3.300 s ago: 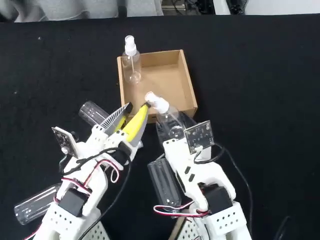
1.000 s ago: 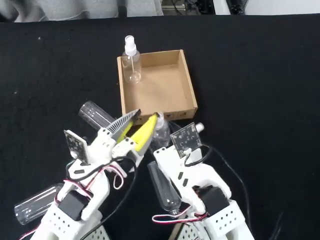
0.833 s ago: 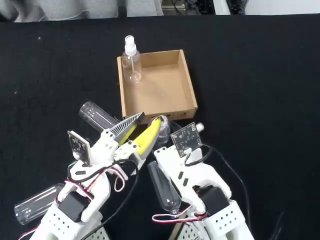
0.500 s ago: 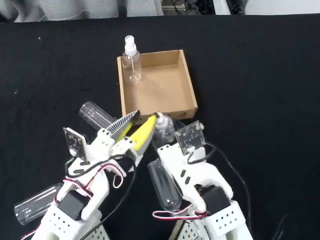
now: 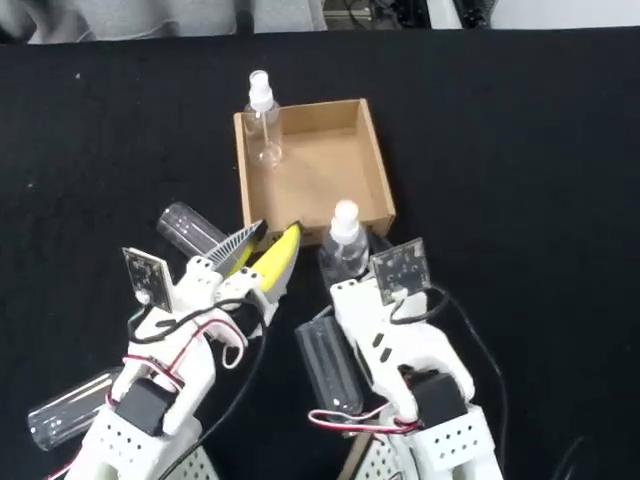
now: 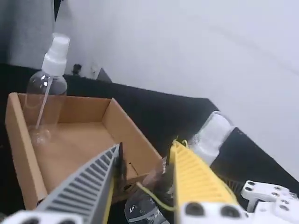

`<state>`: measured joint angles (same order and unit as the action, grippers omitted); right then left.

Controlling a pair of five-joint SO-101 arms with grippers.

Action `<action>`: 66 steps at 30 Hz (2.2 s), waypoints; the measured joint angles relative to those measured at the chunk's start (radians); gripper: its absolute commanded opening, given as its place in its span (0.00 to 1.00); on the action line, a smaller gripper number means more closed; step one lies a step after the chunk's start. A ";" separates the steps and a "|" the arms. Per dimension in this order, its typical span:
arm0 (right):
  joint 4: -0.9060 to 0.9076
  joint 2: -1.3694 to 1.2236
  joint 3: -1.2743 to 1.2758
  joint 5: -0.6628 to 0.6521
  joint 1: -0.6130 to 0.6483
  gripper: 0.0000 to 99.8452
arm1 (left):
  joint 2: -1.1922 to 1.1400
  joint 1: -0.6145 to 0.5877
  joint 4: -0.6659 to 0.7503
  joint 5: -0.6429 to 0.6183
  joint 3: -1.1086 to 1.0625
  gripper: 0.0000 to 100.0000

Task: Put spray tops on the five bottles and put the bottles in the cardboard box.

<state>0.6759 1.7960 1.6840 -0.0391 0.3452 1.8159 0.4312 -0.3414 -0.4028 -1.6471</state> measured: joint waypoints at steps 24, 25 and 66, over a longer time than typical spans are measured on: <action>0.000 0.000 0.002 0.000 -0.233 0.10 | -0.002 -0.181 -0.011 0.005 -0.023 0.15; 0.000 0.000 0.002 0.000 -0.238 0.10 | -0.002 -0.201 -0.021 0.005 -0.026 0.15; -0.074 0.002 0.002 -0.029 -0.245 0.10 | -0.002 -0.517 -0.192 0.006 -0.029 0.09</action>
<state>0.6022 1.7975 1.6855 -0.0683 0.0997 1.8144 -0.0859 -0.5332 -0.3966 -1.6763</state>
